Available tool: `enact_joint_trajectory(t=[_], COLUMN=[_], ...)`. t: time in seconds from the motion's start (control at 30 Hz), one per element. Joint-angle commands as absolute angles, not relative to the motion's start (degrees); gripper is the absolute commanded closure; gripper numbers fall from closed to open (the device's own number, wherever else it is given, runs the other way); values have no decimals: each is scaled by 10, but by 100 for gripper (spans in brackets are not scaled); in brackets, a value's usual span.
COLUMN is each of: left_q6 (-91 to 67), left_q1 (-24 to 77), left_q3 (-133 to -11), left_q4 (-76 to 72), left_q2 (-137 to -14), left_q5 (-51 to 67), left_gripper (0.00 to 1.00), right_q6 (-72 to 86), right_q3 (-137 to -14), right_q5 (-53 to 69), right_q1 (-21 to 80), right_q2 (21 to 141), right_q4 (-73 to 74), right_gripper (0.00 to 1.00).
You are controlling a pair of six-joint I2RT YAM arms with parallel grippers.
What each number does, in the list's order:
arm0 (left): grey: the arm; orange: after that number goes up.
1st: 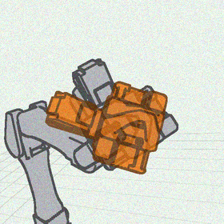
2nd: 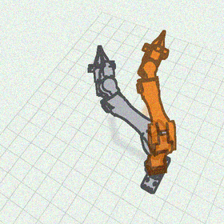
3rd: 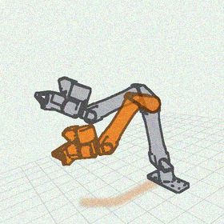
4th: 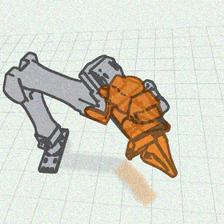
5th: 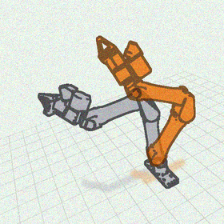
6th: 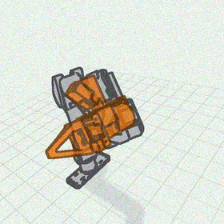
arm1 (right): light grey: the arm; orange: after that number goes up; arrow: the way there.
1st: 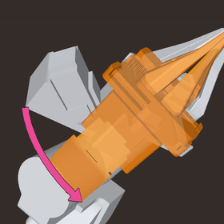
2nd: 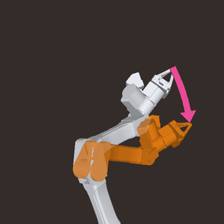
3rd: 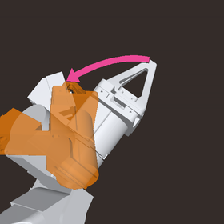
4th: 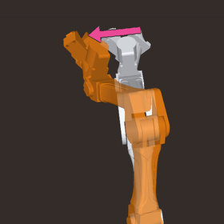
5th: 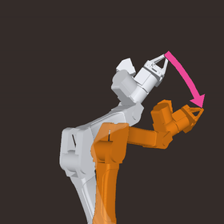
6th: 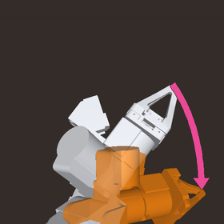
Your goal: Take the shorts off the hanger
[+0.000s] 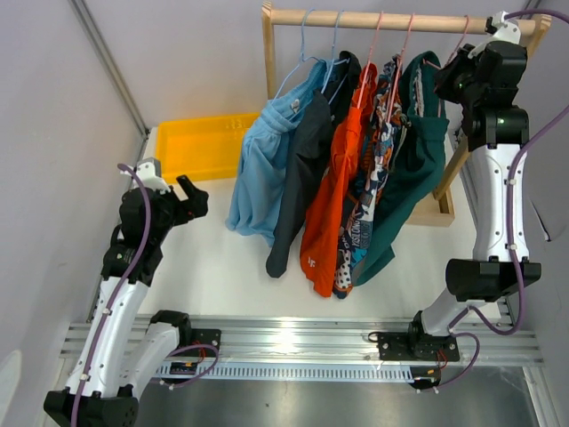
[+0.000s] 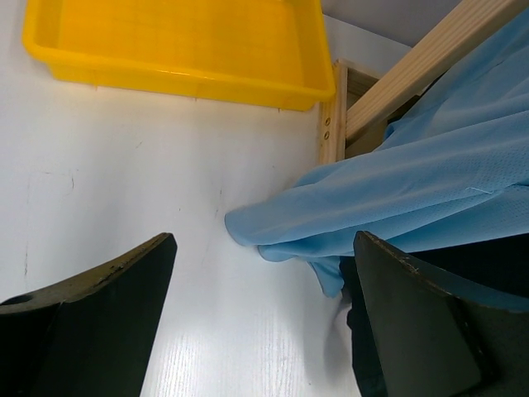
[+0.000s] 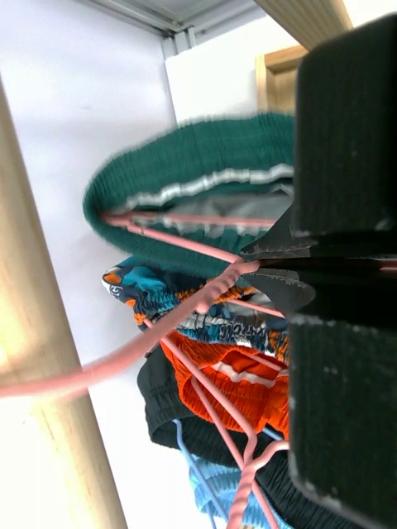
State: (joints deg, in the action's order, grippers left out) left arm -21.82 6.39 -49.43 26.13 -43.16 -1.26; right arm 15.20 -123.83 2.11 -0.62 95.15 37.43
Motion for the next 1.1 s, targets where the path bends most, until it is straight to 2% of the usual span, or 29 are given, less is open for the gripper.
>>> enact_joint_trajectory(t=[0.0,0.1,0.2,0.27,0.47,0.5,0.57,0.6,0.7,0.9,1.07], left_q6=[-204,-189,-182,-179,-158,-151,-128,-120,-97,-67,-81], left_q1=[69,97,170,255,483,552,603,636,683,772,804], left_q3=[-498,-530,-591,-626,-941,-965,-1037,-1095,-1151,-1165,-1198], left_q4=[250,257,282,301,382,396,403,407,392,309,277], left_q2=[-433,-446,-459,-478,-603,-623,-684,-705,-781,-906,-985], left_q5=[10,-13,-77,-140,-240,-267,-287,-281,-201,-93,-69], left_gripper=[5,5,5,4,2,1,0,1,1,1,1], right_q6=[153,152,154,154,157,157,160,161,169,182,196], right_q3=[-1231,-1225,-1230,-1237,-1223,-1219,-1208,-1202,-1174,-1109,-1073], right_q5=[30,26,18,6,-43,-47,-61,-71,-105,-139,-132], right_q1=[-11,-11,-11,-10,-2,-2,-2,-2,14,14,14], right_q2=[933,919,899,881,809,801,781,774,749,704,669], right_q4=[344,339,339,341,338,338,342,344,352,380,392], right_gripper=[100,100,100,100,100,100,100,100,100,100,100])
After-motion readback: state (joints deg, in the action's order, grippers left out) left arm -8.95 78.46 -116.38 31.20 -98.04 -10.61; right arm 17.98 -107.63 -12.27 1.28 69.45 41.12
